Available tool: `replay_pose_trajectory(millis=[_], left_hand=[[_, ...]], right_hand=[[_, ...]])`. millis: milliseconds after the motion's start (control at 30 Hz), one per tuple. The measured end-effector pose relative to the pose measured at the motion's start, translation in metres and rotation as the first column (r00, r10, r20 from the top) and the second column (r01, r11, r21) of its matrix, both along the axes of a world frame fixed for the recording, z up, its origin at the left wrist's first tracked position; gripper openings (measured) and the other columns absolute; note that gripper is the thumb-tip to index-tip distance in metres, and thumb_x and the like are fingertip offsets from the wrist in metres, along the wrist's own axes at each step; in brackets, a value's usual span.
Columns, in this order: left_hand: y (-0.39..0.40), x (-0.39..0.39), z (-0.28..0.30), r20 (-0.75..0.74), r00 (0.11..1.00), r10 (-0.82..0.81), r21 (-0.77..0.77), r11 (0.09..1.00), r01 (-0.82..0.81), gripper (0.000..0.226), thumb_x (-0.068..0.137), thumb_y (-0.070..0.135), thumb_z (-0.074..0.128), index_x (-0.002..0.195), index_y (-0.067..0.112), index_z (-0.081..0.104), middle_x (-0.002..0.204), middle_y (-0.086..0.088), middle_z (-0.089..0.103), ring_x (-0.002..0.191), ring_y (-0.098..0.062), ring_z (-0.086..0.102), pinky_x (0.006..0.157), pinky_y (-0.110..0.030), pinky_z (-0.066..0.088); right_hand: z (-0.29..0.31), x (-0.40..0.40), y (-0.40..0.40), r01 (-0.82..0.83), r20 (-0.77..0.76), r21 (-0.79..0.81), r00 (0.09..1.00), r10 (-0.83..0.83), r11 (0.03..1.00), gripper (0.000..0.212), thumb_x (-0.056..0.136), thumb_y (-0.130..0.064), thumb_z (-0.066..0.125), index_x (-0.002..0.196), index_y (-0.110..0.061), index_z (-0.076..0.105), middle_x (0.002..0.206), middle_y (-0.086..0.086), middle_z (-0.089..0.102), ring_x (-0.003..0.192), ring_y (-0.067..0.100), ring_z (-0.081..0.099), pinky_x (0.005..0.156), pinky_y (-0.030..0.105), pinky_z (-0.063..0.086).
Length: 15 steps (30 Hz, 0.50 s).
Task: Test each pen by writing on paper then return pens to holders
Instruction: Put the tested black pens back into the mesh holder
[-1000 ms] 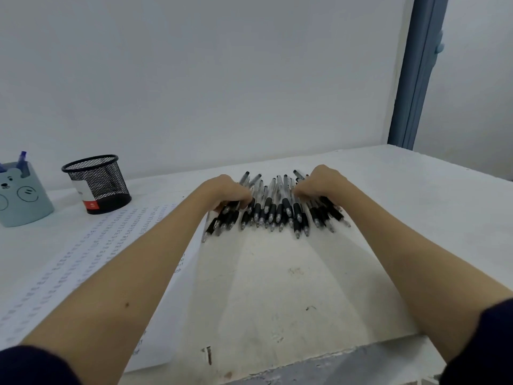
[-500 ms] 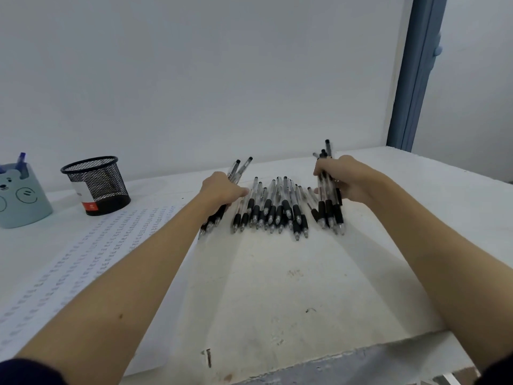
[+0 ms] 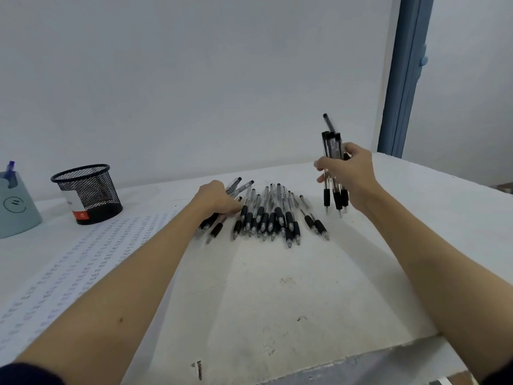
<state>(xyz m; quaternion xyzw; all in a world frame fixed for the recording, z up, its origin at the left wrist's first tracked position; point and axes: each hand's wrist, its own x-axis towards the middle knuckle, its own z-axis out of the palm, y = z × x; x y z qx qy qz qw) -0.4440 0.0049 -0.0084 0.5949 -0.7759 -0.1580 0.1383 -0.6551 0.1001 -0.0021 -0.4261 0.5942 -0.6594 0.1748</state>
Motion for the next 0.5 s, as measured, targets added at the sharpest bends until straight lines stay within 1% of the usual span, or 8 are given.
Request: replay_pose_trajectory(millis=[67, 167, 233, 300, 333, 400, 467, 500], left_hand=[[0.0, 0.0, -0.001, -0.035, 0.999, -0.005, 0.011, 1.0, 0.006, 0.033, 0.086, 0.019, 0.058, 0.064, 0.012, 0.034, 0.058, -0.001, 0.038, 0.051, -0.014, 0.032, 0.045, -0.022, 0.025], [-0.001, 0.0, -0.002, -0.136, 0.991, -0.004, 0.021, 1.0, 0.007, 0.032, 0.088, 0.018, 0.054, 0.065, 0.013, 0.032, 0.062, -0.002, 0.032, 0.053, -0.015, 0.028, 0.048, -0.024, 0.022], [-0.003, 0.0, -0.003, -0.202, 0.979, 0.01, 0.007, 1.0, -0.008, 0.032, 0.09, 0.021, 0.053, 0.067, 0.012, 0.033, 0.065, -0.002, 0.032, 0.056, -0.015, 0.03, 0.049, -0.025, 0.023], [-0.005, -0.001, -0.003, -0.29, 0.957, 0.013, -0.027, 0.999, -0.022, 0.029, 0.09, 0.023, 0.051, 0.069, 0.01, 0.037, 0.067, -0.004, 0.038, 0.059, -0.017, 0.036, 0.051, -0.026, 0.027], [-0.007, -0.001, -0.003, -0.358, 0.934, 0.008, -0.04, 0.999, -0.024, 0.025, 0.09, 0.023, 0.051, 0.072, 0.009, 0.04, 0.07, -0.006, 0.043, 0.063, -0.019, 0.041, 0.054, -0.026, 0.031], [-0.008, -0.002, -0.001, -0.477, 0.879, -0.013, -0.066, 0.998, -0.021, 0.016, 0.089, 0.021, 0.05, 0.081, 0.008, 0.046, 0.081, -0.01, 0.052, 0.073, -0.021, 0.047, 0.064, -0.03, 0.038], [-0.006, -0.002, 0.0, -0.528, 0.849, -0.026, -0.091, 0.995, -0.026, 0.012, 0.088, 0.02, 0.05, 0.087, 0.008, 0.049, 0.09, -0.011, 0.058, 0.078, -0.022, 0.049, 0.071, -0.032, 0.041], [-0.005, -0.002, 0.0, -0.54, 0.841, -0.03, -0.1, 0.995, -0.029, 0.012, 0.088, 0.02, 0.05, 0.088, 0.008, 0.05, 0.092, -0.011, 0.06, 0.078, -0.022, 0.051, 0.072, -0.032, 0.042]], right_hand=[[0.0, -0.001, 0.0, 0.007, 0.032, -0.017, 0.999, -0.006, 1.0, 0.025, 0.074, 0.001, 0.068, 0.078, -0.012, 0.047, 0.068, 0.004, 0.057, 0.041, 0.011, 0.058, 0.038, 0.014, 0.036], [-0.001, -0.003, -0.001, -0.012, 0.0, -0.041, 1.0, 0.012, 0.999, 0.023, 0.079, 0.0, 0.065, 0.088, -0.01, 0.046, 0.068, 0.002, 0.052, 0.042, 0.009, 0.057, 0.049, 0.02, 0.04], [-0.003, -0.003, -0.001, -0.025, -0.036, -0.059, 0.999, 0.023, 0.998, 0.02, 0.086, -0.01, 0.064, 0.088, -0.014, 0.045, 0.07, 0.0, 0.047, 0.05, 0.011, 0.053, 0.052, 0.018, 0.042], [-0.004, -0.002, -0.001, -0.023, -0.099, -0.089, 0.995, 0.014, 0.996, 0.021, 0.091, -0.025, 0.061, 0.086, -0.02, 0.041, 0.07, -0.003, 0.044, 0.059, 0.017, 0.049, 0.049, 0.014, 0.042], [-0.006, -0.001, -0.002, -0.019, -0.144, -0.105, 0.99, 0.004, 0.994, 0.024, 0.092, -0.032, 0.058, 0.085, -0.021, 0.039, 0.07, -0.003, 0.043, 0.061, 0.019, 0.048, 0.051, 0.017, 0.044], [-0.01, 0.001, -0.002, 0.003, -0.227, -0.139, 0.973, -0.035, 0.99, 0.034, 0.091, -0.044, 0.057, 0.087, -0.016, 0.037, 0.067, -0.004, 0.041, 0.062, 0.02, 0.046, 0.06, 0.031, 0.045], [-0.014, 0.002, -0.002, 0.049, -0.263, -0.165, 0.96, -0.092, 0.985, 0.04, 0.088, -0.044, 0.06, 0.089, -0.01, 0.039, 0.064, -0.005, 0.041, 0.06, 0.018, 0.043, 0.063, 0.036, 0.042], [-0.014, 0.002, -0.002, 0.074, -0.259, -0.178, 0.959, -0.119, 0.981, 0.038, 0.087, -0.039, 0.063, 0.088, -0.009, 0.04, 0.063, -0.004, 0.042, 0.06, 0.02, 0.043, 0.063, 0.036, 0.042]])
